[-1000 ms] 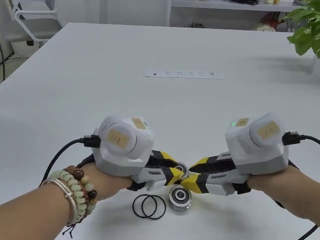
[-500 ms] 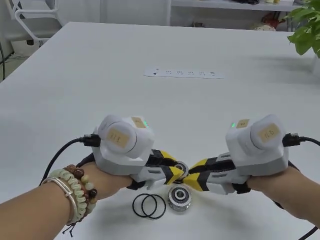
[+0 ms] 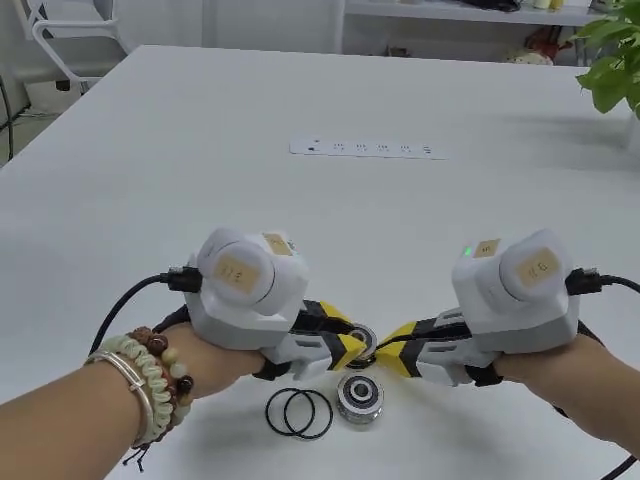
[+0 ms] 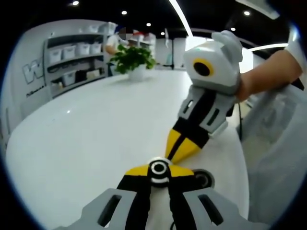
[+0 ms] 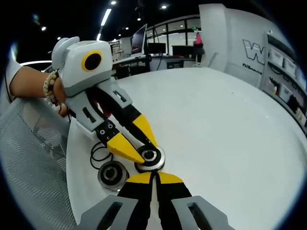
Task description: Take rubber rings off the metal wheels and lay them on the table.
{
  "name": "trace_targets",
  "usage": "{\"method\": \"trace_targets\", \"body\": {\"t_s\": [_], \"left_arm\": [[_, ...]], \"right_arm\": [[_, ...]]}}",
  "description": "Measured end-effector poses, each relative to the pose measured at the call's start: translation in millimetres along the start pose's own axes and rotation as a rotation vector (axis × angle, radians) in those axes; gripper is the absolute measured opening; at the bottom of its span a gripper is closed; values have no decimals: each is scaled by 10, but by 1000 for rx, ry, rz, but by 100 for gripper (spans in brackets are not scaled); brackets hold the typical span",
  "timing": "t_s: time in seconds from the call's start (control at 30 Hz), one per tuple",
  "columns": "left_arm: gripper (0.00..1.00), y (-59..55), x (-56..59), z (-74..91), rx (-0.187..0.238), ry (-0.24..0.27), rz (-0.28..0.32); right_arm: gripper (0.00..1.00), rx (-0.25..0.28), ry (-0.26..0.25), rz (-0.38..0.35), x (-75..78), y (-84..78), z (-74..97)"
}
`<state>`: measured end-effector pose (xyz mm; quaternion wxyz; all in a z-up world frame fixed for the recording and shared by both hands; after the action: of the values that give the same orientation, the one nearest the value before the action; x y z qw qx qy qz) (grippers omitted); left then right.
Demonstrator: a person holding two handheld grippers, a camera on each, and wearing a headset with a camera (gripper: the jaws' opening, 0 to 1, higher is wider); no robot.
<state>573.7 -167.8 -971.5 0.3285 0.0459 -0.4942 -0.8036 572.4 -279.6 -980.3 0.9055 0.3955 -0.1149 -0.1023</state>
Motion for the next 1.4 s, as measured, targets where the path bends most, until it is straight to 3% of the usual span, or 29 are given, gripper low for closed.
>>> {"method": "trace_targets", "body": {"t_s": [0.47,0.77,0.83,0.9,0.93,1.03,1.07,1.23,1.4], "left_arm": [[14,-2,1,8,-9,-3,-20],[13,-2,-1,9,-10,-2,-18],[13,-3,-1,9,-10,-2,-17],[13,-3,0,10,-10,-3,-17],[13,-3,0,10,-10,-4,-17],[13,-3,-1,10,-8,-4,-16],[13,-3,-1,10,-8,-4,-15],[13,-5,-3,10,-5,-7,-13],[13,-7,-3,12,1,-10,-15]], "right_arm": [[0,-40,-50,-22,22,26,20],[0,-69,-89,53,11,55,14],[0,-64,-85,-5,20,48,18],[0,-39,-72,-144,42,33,34],[0,-9,-71,-236,67,31,50],[0,83,-47,-380,104,61,83],[0,74,-31,-414,93,45,89],[0,103,-17,-533,94,2,83],[0,101,-15,-536,66,27,82]]}}
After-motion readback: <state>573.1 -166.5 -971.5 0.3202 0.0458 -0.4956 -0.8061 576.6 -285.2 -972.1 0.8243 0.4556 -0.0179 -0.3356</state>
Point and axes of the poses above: the centre of the closed fingertips' face, and the gripper's own axes: z roughly backward along the fingers, x roughly to its right, y roughly out of its top, the point moved 7 cm from there along z, roughly backward along the fingers, and after that the axes turned 15 degrees about z, right-handed, at the moved point
